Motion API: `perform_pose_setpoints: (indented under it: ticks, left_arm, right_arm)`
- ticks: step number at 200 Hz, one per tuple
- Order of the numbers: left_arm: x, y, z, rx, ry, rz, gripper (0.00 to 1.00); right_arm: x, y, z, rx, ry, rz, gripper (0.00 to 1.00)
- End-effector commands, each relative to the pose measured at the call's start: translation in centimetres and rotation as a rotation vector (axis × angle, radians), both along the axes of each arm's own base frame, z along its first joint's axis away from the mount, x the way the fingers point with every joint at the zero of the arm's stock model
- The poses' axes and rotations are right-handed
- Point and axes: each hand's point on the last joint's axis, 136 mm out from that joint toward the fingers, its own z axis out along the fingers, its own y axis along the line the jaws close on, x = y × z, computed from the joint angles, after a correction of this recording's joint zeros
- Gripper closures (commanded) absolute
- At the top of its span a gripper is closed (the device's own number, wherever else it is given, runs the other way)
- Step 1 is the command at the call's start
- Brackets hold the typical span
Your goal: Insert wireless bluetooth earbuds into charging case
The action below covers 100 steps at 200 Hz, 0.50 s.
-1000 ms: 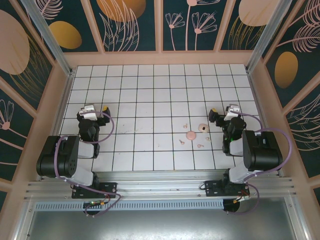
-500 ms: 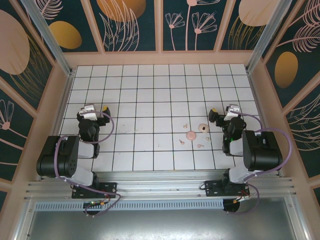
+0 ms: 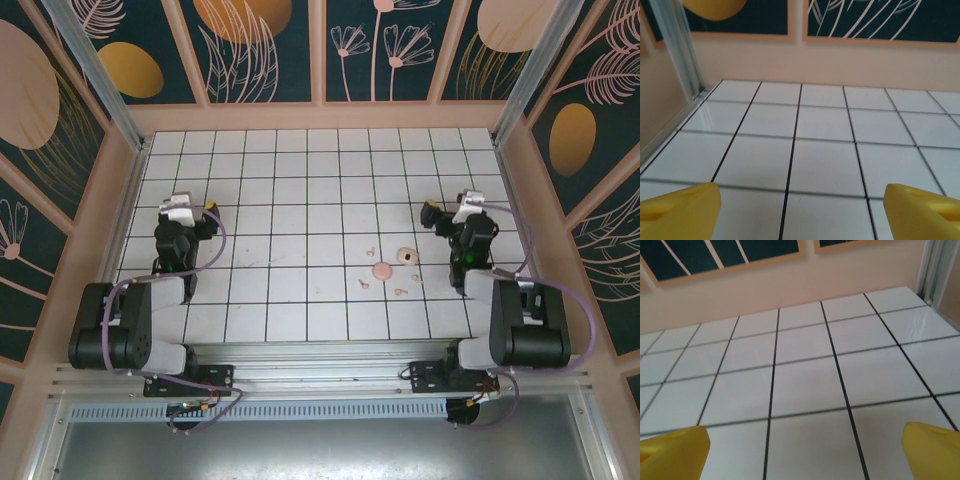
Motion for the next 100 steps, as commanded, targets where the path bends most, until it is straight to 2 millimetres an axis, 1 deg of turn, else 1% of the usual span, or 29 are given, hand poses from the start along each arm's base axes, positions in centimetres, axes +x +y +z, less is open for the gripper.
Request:
perform_pose_setpoints:
  ticks: [1,15,31,43,56,65,81,90,100]
  left_arm:
    - [0.5,-1.0,0.5,-0.060,0.102,-0.054,0.21]
    - [0.8,-1.8,1.3,-0.110,0.147,-0.077,0.26]
    - [0.7,-3.6,1.8,-0.128,0.210,-0.141,0.31]
    - [0.5,-4.9,2.2,-0.117,0.243,-0.165,0.32]
    - [0.1,-6.7,2.2,-0.099,0.285,-0.199,0.32]
    - [-0.1,-7.7,1.9,-0.104,0.319,-0.213,0.33]
    - [-0.6,-9.4,1.1,-0.127,0.386,-0.238,0.37]
    - [-0.9,-10.2,0.5,-0.121,0.422,-0.251,0.39]
    - [-1.2,-10.7,-0.3,-0.098,0.459,-0.243,0.39]
  right_arm:
    - [-0.1,0.0,0.3,0.091,0.201,-0.030,0.01]
    - [-0.4,0.1,0.6,0.128,0.318,-0.046,0.01]
    - [-1.3,0.3,0.2,0.158,0.469,-0.074,0.01]
    - [-2.6,0.8,-0.5,0.173,0.592,-0.090,0.01]
    - [-4.4,1.5,-1.5,0.193,0.725,-0.108,0.01]
    - [-5.6,2.3,-2.2,0.207,0.804,-0.111,0.01]
    - [-7.6,3.9,-3.3,0.226,0.909,-0.103,0.01]
    - [-8.4,5.0,-3.8,0.233,0.950,-0.088,0.02]
    - [-9.0,6.1,-4.3,0.240,0.989,-0.075,0.05]
